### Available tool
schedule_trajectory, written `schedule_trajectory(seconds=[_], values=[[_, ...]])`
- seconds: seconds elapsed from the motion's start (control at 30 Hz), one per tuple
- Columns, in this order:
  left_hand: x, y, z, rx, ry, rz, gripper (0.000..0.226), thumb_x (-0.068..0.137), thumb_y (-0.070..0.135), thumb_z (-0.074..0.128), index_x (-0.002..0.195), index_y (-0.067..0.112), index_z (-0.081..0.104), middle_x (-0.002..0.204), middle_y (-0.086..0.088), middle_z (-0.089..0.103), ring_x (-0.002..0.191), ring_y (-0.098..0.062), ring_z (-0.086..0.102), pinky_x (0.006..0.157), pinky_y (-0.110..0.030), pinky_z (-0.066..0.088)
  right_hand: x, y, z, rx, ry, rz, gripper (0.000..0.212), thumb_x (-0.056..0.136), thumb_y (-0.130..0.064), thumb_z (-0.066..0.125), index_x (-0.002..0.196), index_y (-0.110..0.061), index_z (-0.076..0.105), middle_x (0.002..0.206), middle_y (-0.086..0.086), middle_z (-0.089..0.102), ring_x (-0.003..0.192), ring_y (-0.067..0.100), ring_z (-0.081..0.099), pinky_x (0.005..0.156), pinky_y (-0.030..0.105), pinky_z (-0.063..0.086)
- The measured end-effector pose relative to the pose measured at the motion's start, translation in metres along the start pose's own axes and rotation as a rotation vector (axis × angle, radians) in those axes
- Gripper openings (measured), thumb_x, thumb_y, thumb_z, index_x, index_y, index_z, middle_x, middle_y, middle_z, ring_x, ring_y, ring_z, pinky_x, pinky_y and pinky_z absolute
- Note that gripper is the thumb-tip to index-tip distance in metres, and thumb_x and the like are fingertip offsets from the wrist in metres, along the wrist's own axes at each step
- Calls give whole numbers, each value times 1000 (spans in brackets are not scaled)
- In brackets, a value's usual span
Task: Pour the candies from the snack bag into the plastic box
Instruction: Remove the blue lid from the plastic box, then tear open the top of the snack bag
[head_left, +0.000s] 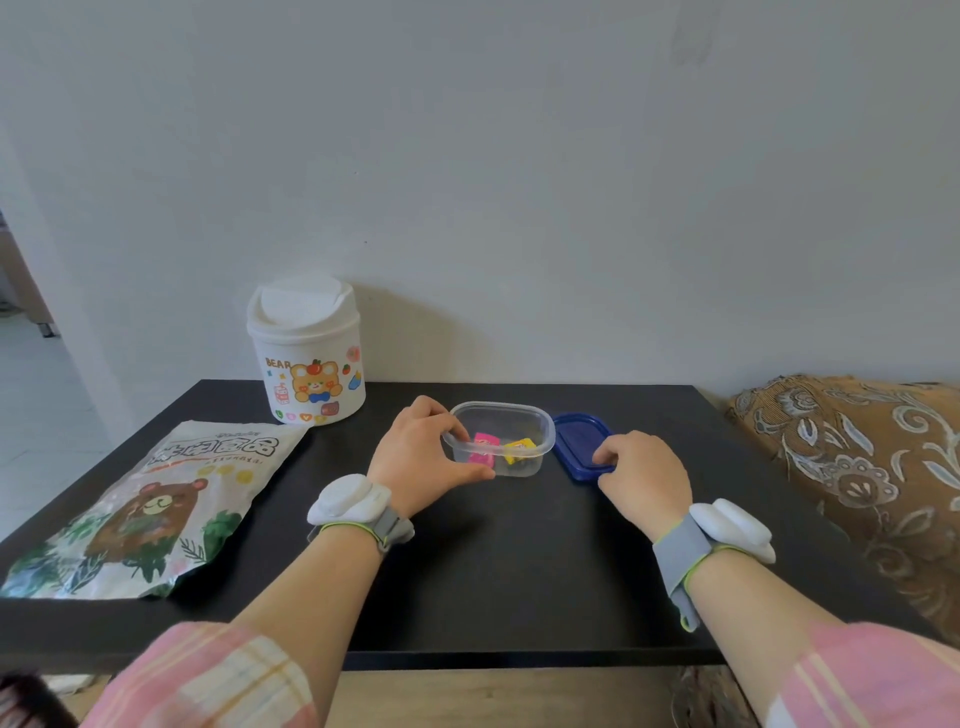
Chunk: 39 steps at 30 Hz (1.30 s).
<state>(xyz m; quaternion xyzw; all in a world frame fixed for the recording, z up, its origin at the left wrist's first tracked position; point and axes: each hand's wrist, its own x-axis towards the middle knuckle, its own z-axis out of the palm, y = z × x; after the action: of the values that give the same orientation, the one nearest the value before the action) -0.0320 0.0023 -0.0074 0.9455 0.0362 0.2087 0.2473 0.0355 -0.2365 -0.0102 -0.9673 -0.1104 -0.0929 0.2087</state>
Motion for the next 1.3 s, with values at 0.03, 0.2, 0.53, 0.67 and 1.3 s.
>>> schedule_trajectory(seconds=[0.03,0.2,0.53,0.67,1.3], values=[[0,0,-1,6,-3,-3,46,60,60,78,92,27,67,105,11,49,100,-8,48,80,-22,44,0,-1,0,8,-3,1,30,81,-6,57,102,-23,70,110,-1,63,109,23,54,82,33,48],[-2,0,-6,-35,34,-6,59,66,68,68,109,29,64,111,12,49,105,-6,47,84,-23,45,1,-15,-7,98,80,-36,29,85,-7,52,104,-19,70,111,3,64,108,24,54,81,32,46],[-13,-43,-58,182,144,-190,43,86,47,58,121,22,59,127,-1,50,117,-22,48,99,-38,42,-9,-127,-2,241,82,-389,28,90,-8,49,103,-18,72,108,3,69,101,20,60,83,29,47],[-36,-82,-86,388,59,-435,55,82,52,55,127,22,52,133,-5,46,122,-27,45,100,-43,39,-24,-166,26,193,-3,-462,29,90,-9,49,104,-21,72,111,-1,67,108,19,54,86,29,43],[-51,-124,-103,556,-217,-504,46,76,18,49,122,22,49,122,-3,59,111,-26,56,92,-40,46,-34,-188,44,186,-179,-394,27,91,-8,52,107,-19,70,118,1,66,106,18,60,93,27,46]])
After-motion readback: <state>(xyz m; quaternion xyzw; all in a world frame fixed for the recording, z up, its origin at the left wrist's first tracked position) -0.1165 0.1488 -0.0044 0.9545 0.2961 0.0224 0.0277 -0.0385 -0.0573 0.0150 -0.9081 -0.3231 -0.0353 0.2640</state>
